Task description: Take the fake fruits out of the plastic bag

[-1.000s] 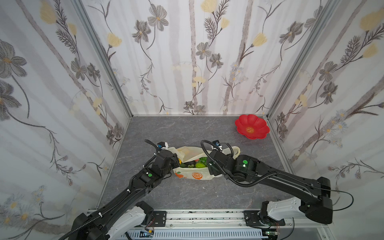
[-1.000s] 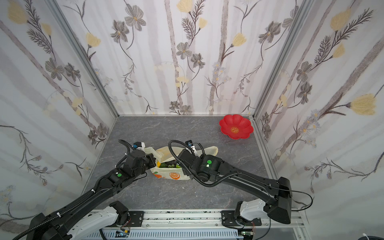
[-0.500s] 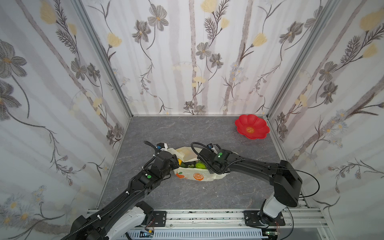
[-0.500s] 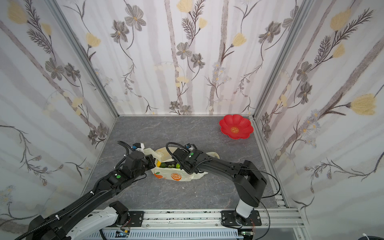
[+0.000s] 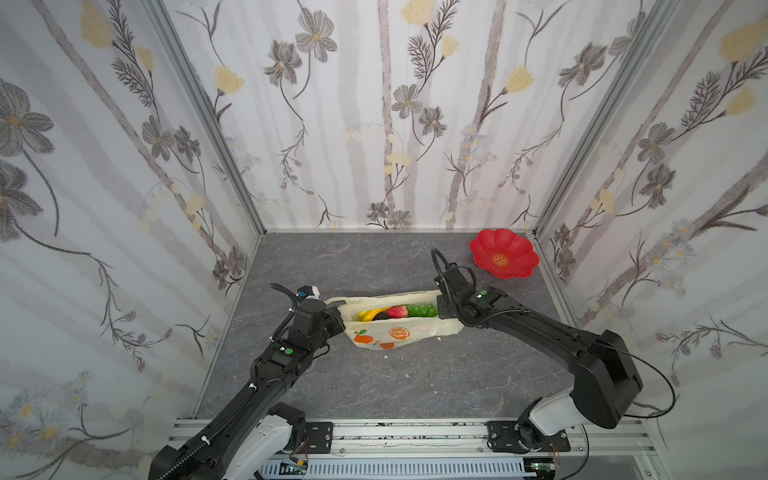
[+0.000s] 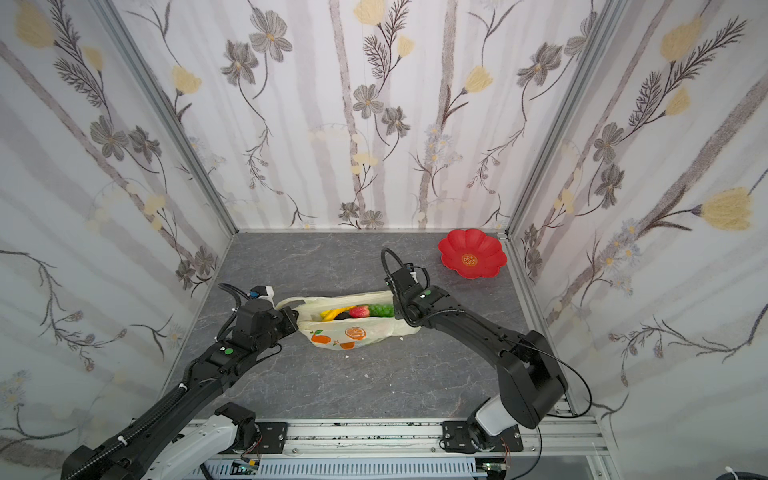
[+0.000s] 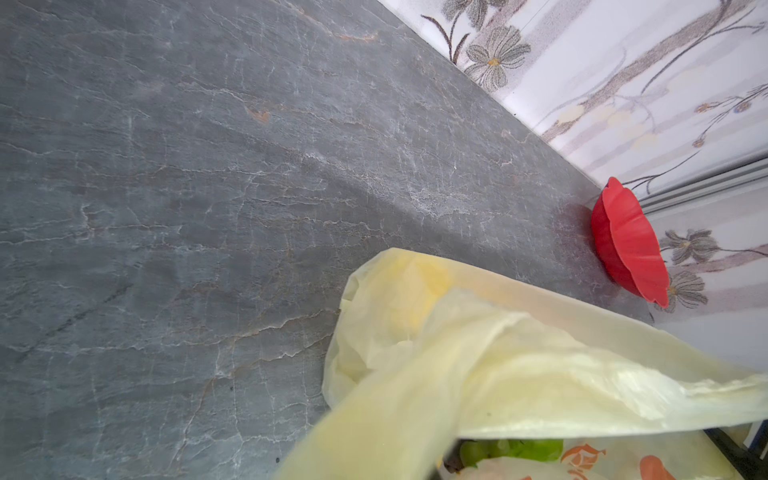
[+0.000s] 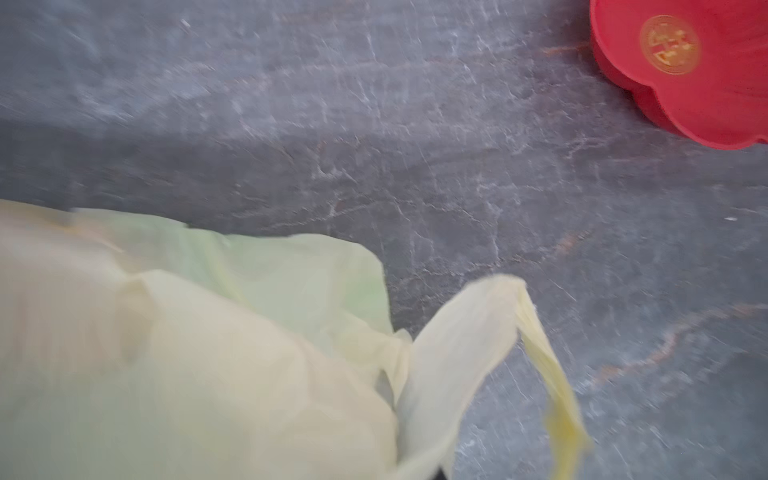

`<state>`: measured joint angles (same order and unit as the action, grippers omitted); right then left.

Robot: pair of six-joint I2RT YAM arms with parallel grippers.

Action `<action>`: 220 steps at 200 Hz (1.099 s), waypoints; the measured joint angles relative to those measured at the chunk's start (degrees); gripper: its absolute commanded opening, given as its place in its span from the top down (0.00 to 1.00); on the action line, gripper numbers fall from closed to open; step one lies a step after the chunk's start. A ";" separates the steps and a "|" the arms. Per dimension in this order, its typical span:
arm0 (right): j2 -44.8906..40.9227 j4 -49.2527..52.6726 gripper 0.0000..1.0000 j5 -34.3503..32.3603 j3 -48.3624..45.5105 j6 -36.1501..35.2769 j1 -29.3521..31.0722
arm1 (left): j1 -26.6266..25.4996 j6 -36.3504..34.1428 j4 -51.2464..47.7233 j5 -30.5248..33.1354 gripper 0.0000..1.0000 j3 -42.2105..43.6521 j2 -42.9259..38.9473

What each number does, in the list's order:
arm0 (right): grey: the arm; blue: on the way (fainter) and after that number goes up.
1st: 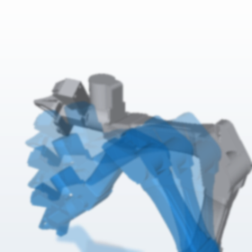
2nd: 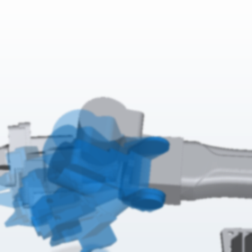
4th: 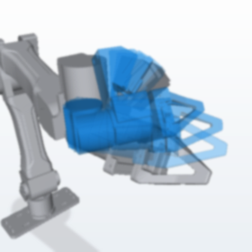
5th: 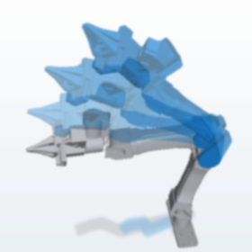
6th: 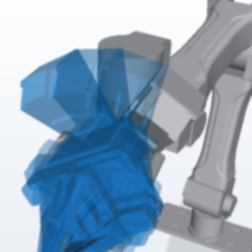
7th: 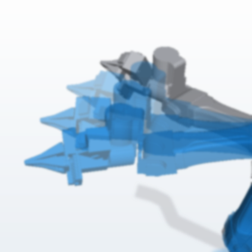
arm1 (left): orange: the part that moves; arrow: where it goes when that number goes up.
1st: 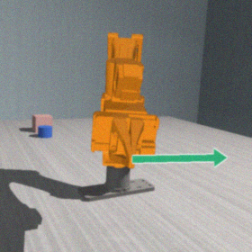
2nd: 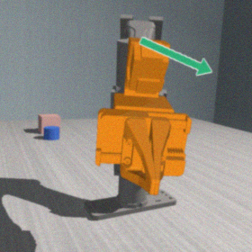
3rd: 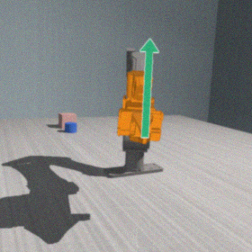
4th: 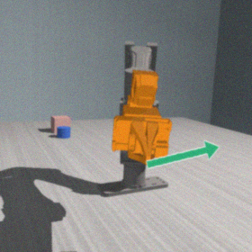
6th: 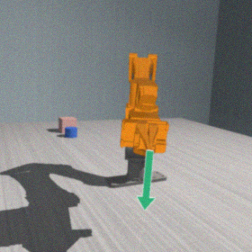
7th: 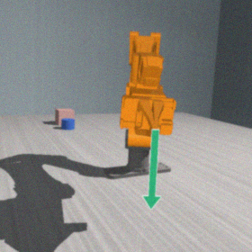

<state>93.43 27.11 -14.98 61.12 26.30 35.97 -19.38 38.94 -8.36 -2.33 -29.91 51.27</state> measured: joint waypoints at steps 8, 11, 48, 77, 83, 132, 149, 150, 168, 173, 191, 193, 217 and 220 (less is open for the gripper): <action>-1.01 -2.82 1.00 4.55 -1.14 -0.02 -2.49 | 1.95 0.00 0.68 -2.38 1.00 0.17 0.94; -1.16 -3.69 1.00 5.90 -1.38 -0.02 -3.26 | 2.36 0.02 0.87 -2.95 1.00 0.17 1.36; -1.22 -11.89 1.00 18.21 -3.30 0.96 -7.08 | 3.52 -0.76 1.18 -6.25 1.00 -1.42 5.92; -1.22 -15.98 1.00 23.67 -5.14 2.29 -6.91 | -0.57 -2.89 0.90 -5.55 0.81 -4.76 7.67; -1.22 -16.65 1.00 24.20 -5.60 2.43 -6.86 | -1.81 -2.99 0.31 -5.11 0.72 -5.44 8.11; -3.19 -18.82 1.00 25.24 -7.21 3.21 -8.41 | -7.72 -3.63 -8.33 2.64 0.40 -8.11 0.61; -2.36 -19.17 1.00 25.57 -7.04 3.02 -9.01 | -8.66 -3.08 -11.72 3.98 0.39 -8.39 -2.80; -2.21 -19.19 1.00 25.57 -6.97 2.97 -9.03 | -8.70 -3.04 -11.87 4.04 0.39 -8.44 -2.89; 0.07 -19.28 1.00 25.62 -5.79 2.56 -9.07 | -11.02 -2.93 -15.76 5.20 0.38 -9.77 -4.63; 0.39 -19.08 1.00 25.75 -5.49 2.51 -9.05 | -12.17 -2.93 -16.92 5.68 0.38 -10.73 -4.61; 0.79 -19.12 1.00 26.05 -4.50 2.08 -8.72 | -17.55 -3.28 -20.31 9.53 0.37 -15.50 -1.95; 0.79 -19.12 1.00 26.10 -4.42 2.08 -8.68 | -18.34 -3.43 -20.55 10.03 0.37 -16.04 -1.42; 0.79 -19.15 1.00 26.43 -3.72 1.64 -8.26 | -27.89 -7.23 -23.21 17.68 0.33 -23.04 5.44; 0.79 -19.12 1.00 26.43 -3.69 1.64 -8.24 | -29.03 -7.96 -23.52 18.80 0.32 -23.85 6.38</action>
<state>94.21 7.99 11.44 57.43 27.94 27.73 -48.40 30.98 -31.88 16.47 -53.76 57.65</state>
